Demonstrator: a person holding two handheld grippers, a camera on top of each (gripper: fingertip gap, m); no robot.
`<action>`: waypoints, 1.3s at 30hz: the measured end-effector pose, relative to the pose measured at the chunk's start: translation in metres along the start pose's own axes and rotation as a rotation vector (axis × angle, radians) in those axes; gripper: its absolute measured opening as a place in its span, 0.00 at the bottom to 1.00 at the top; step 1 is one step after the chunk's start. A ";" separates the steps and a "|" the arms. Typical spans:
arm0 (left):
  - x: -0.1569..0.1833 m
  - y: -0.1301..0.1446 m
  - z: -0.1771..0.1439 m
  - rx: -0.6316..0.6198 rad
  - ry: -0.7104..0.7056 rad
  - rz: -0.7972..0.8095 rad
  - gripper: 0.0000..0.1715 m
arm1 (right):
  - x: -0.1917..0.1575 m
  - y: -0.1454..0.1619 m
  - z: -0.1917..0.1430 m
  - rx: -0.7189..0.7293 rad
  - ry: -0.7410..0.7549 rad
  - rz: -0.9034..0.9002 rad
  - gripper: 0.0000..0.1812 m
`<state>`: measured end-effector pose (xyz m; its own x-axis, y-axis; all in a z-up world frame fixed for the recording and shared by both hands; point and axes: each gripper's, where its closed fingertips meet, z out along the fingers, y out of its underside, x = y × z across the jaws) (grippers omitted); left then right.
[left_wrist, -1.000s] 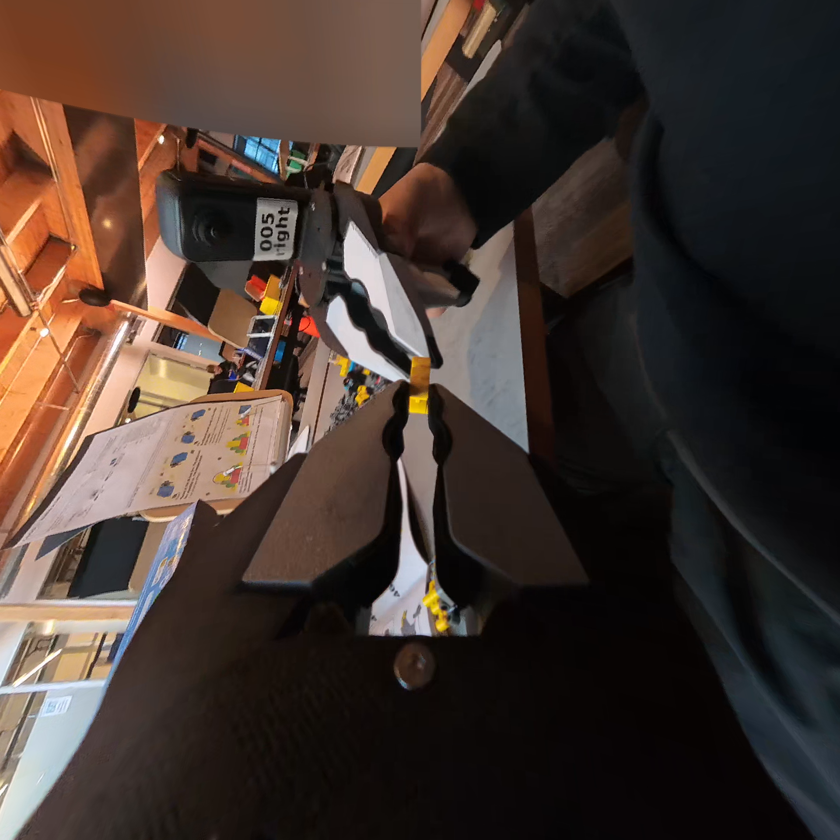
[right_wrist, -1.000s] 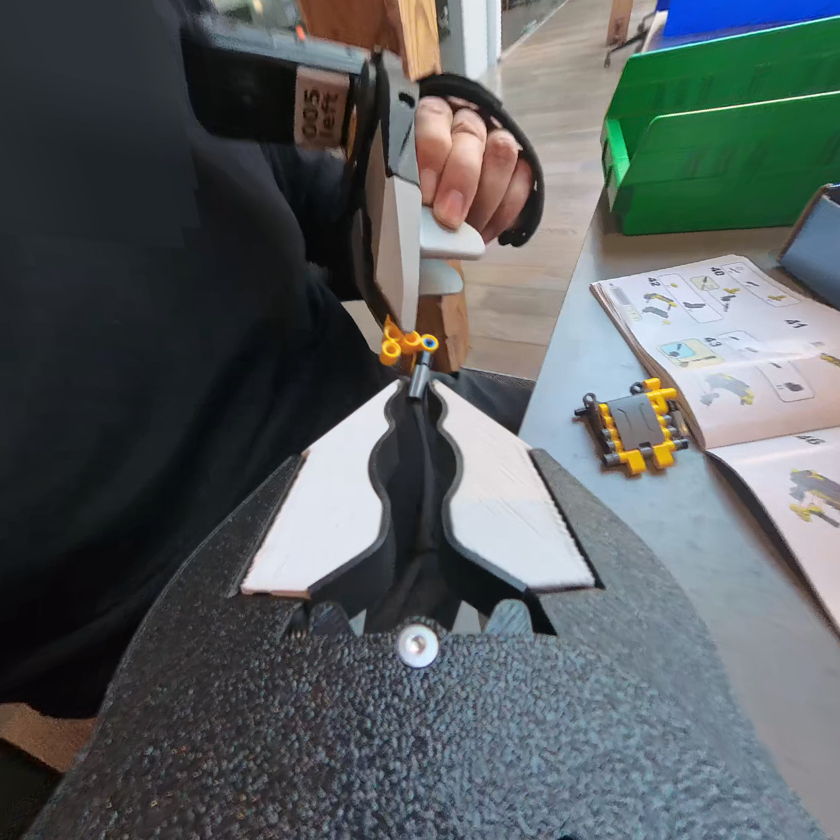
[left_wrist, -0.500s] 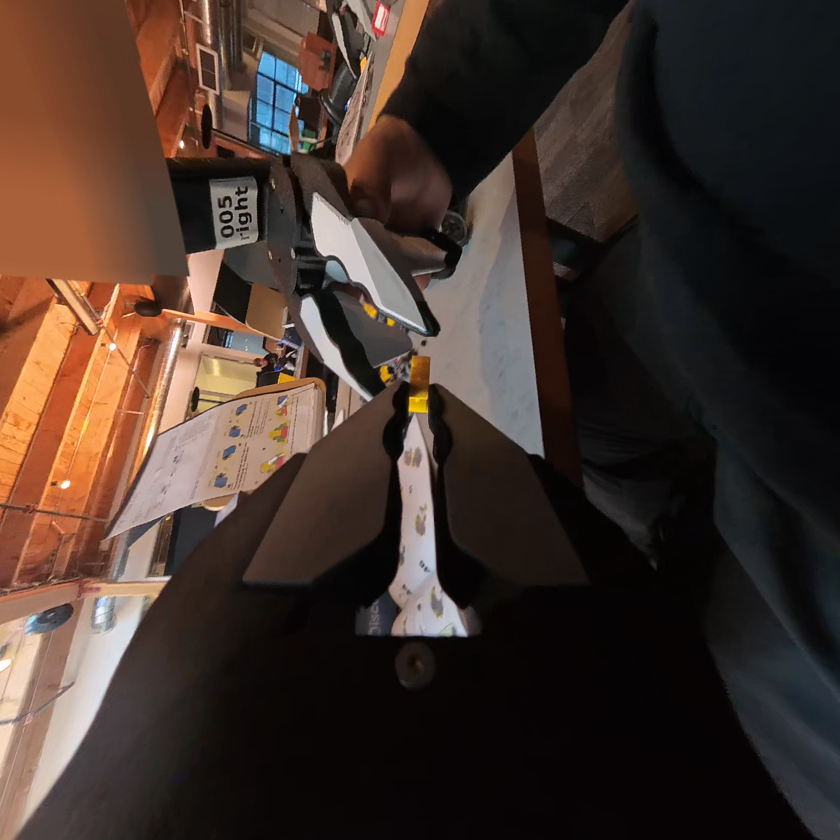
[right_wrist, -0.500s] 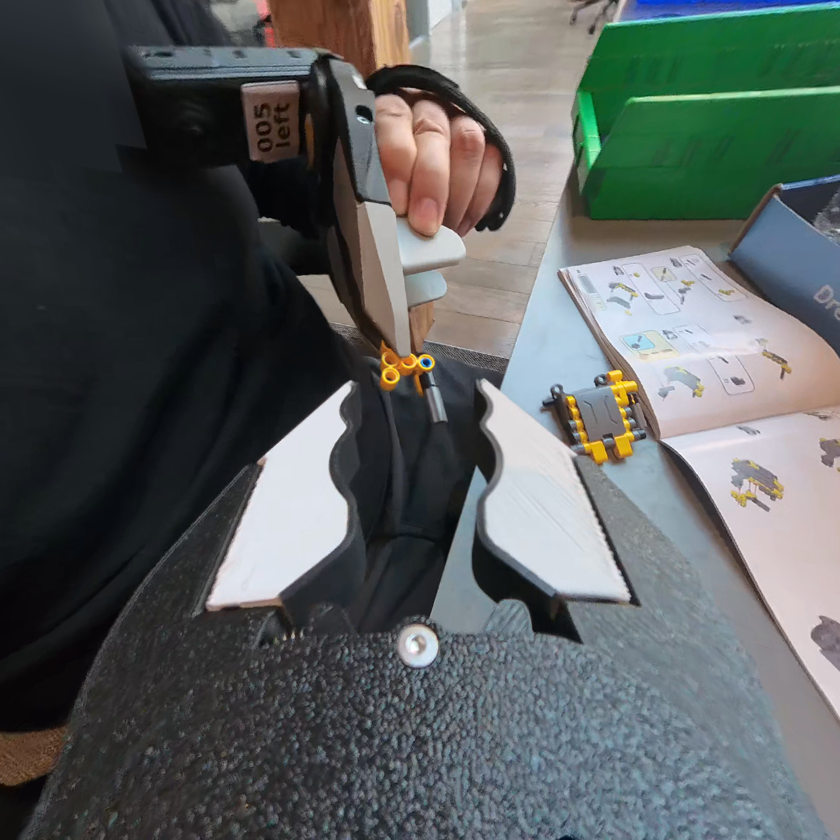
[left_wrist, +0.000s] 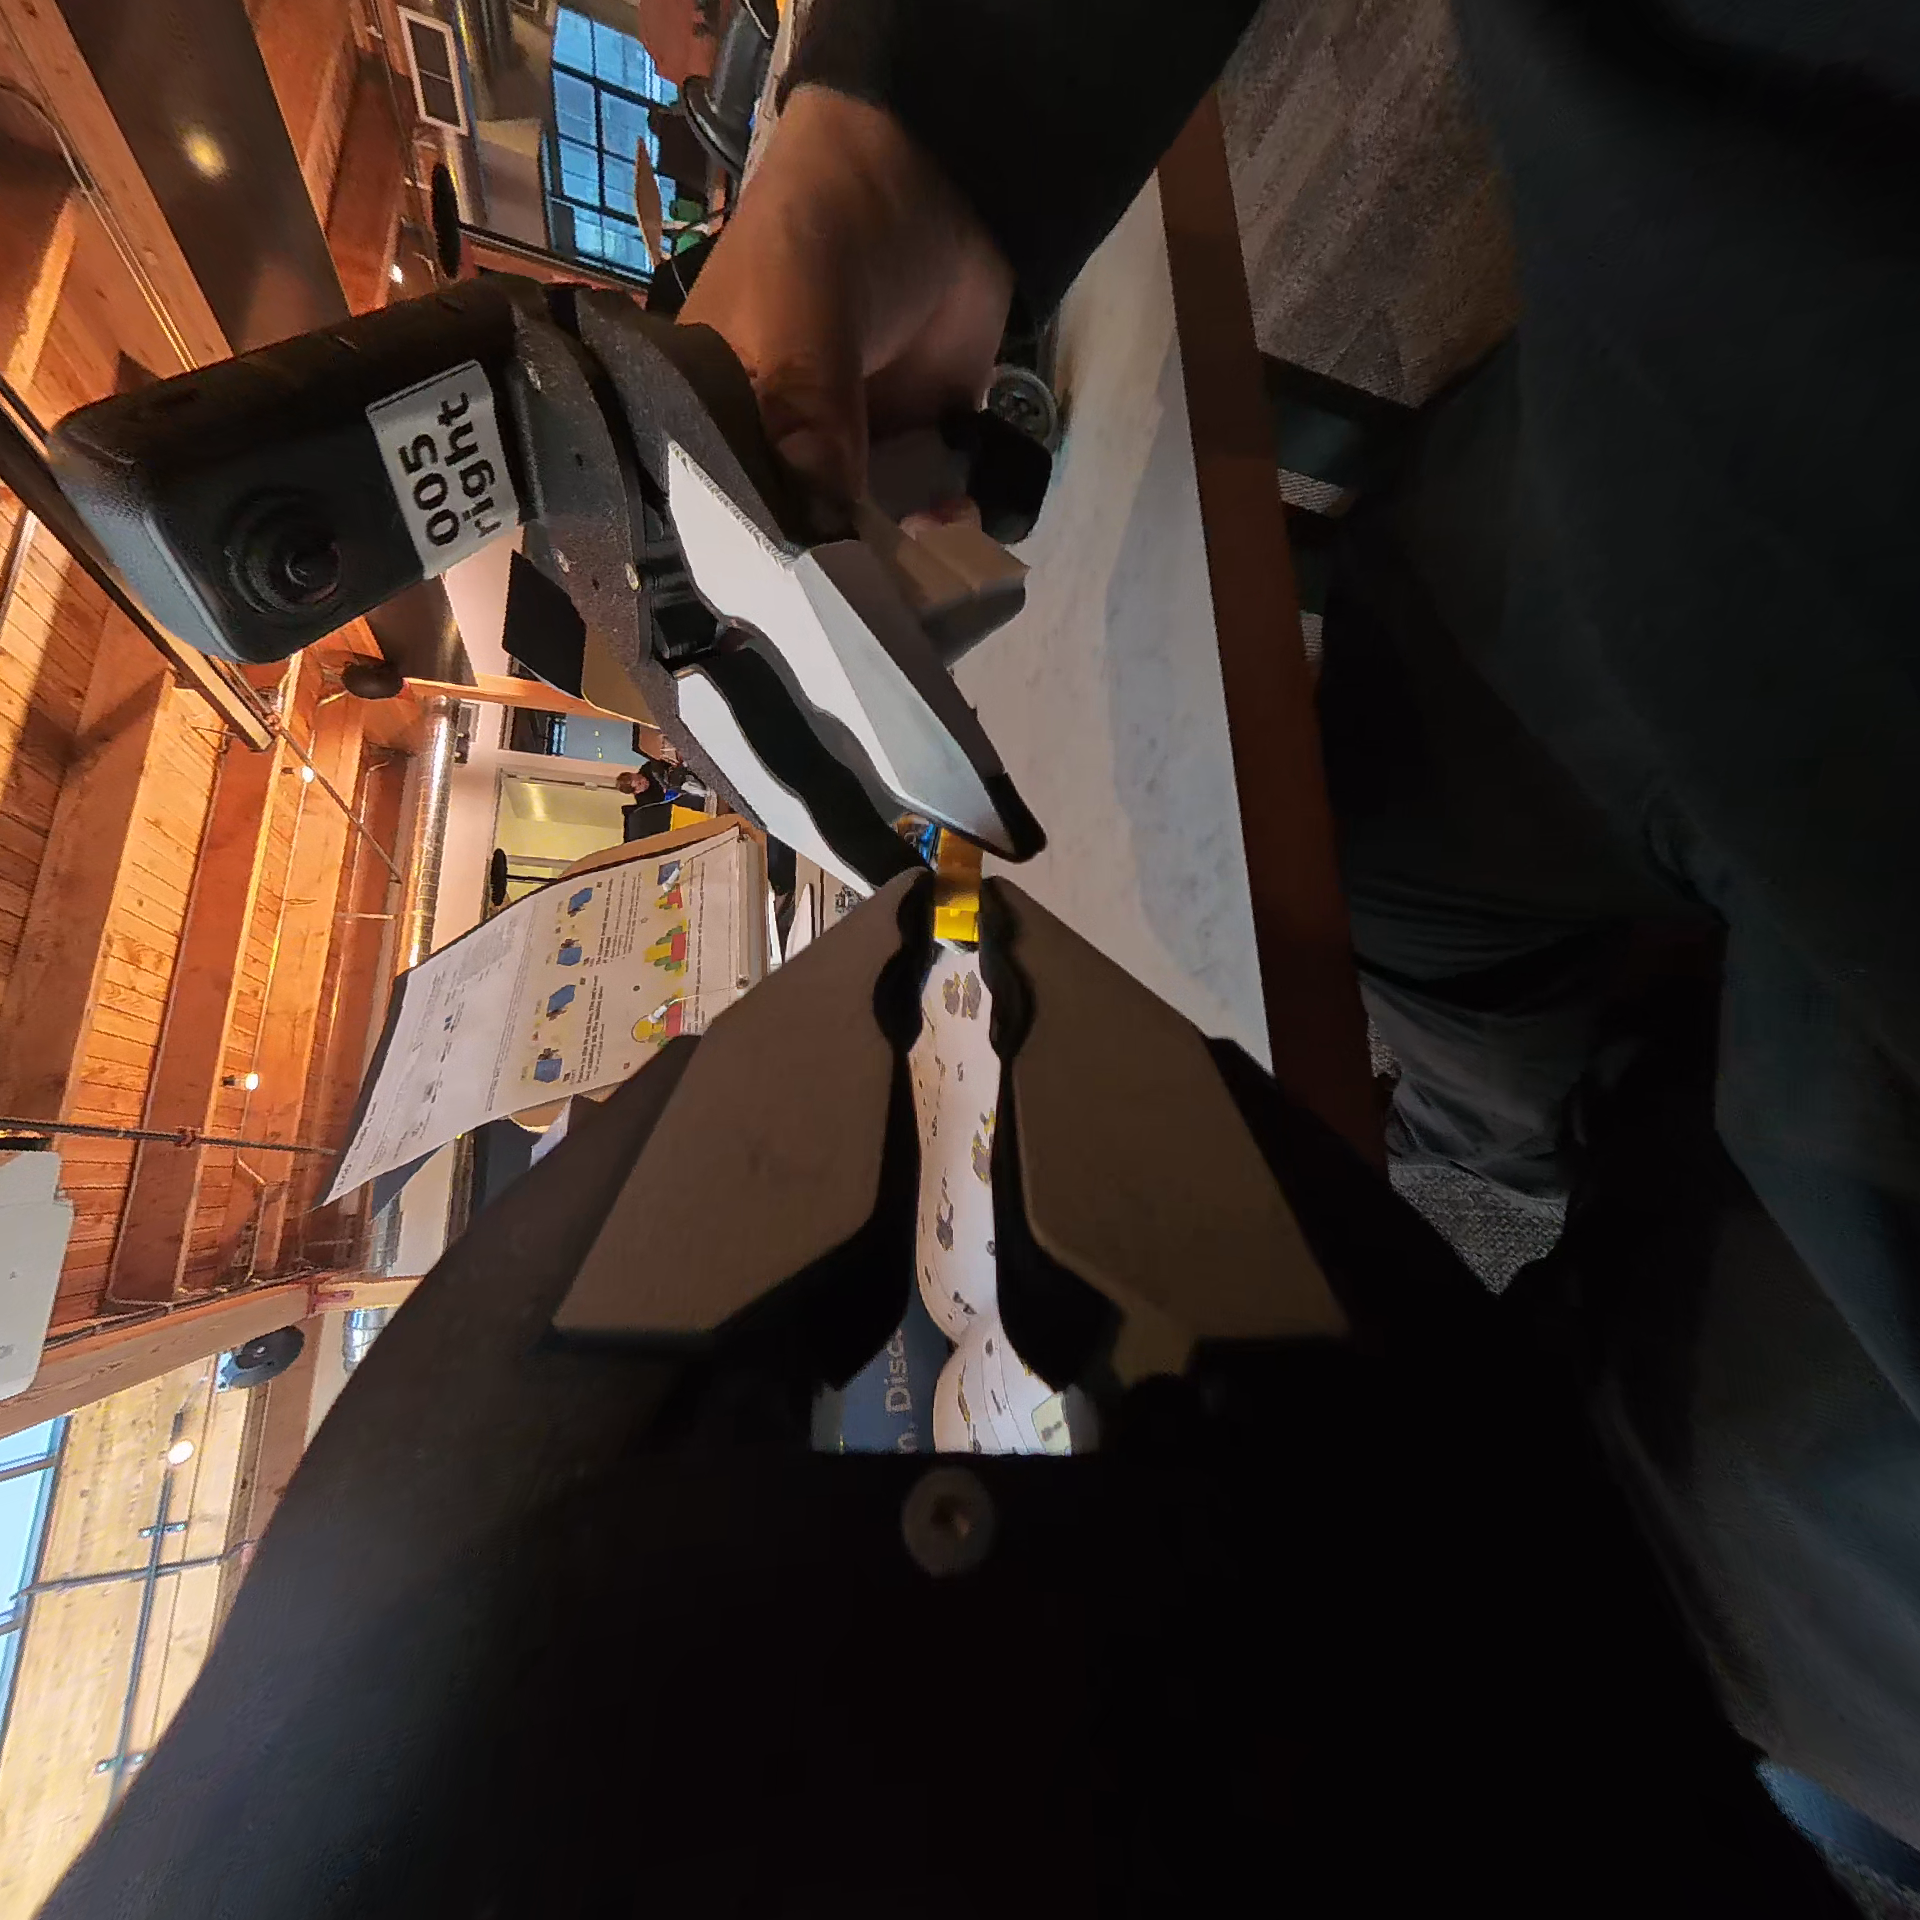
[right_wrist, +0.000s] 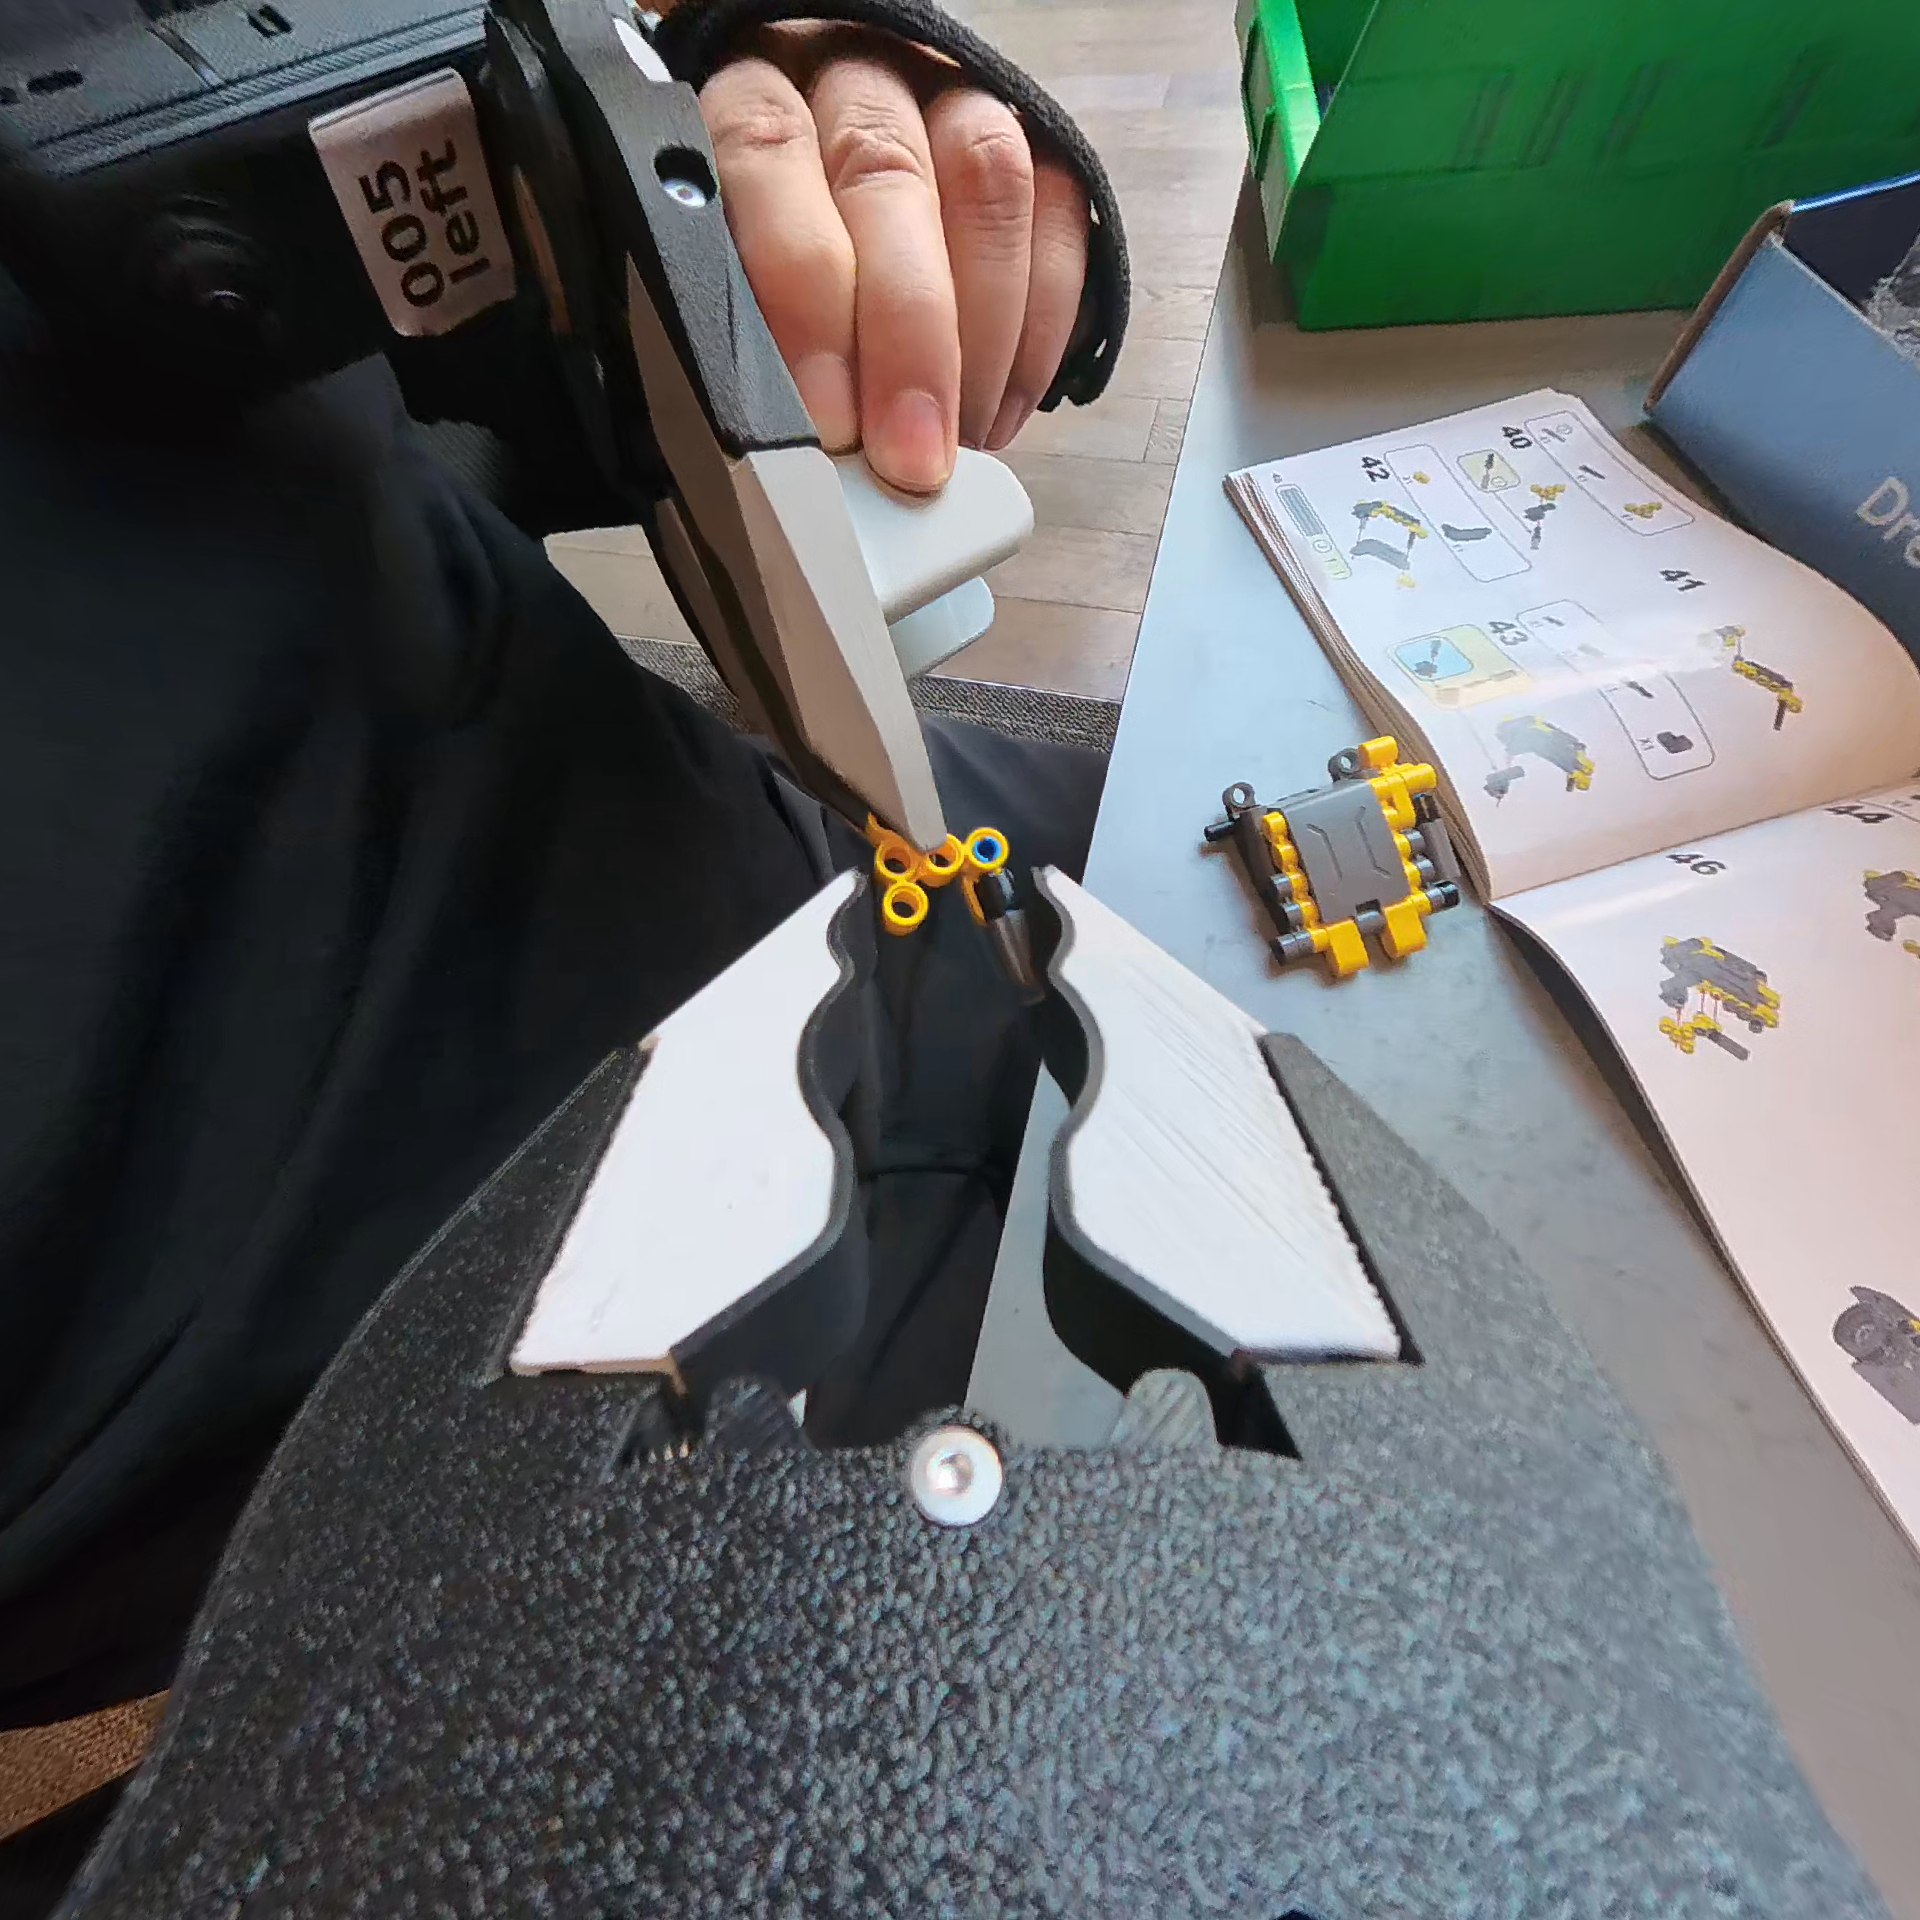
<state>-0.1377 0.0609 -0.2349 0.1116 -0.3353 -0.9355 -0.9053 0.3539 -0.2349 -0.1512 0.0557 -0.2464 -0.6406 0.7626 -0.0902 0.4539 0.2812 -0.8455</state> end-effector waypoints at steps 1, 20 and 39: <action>0.001 0.001 0.000 -0.006 0.003 0.004 0.03 | 0.001 0.001 0.001 -0.006 0.006 0.002 0.15; 0.024 0.075 0.035 -0.294 -0.069 -0.098 0.03 | 0.066 0.032 -0.008 0.059 0.358 0.139 0.16; 0.046 0.083 0.060 -0.287 0.080 -0.323 0.06 | 0.103 0.043 -0.019 0.082 0.532 0.122 0.18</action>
<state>-0.1831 0.1277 -0.3133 0.3860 -0.4595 -0.7999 -0.9075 -0.0335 -0.4187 -0.1855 0.1572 -0.2825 -0.1750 0.9820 0.0705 0.4418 0.1423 -0.8858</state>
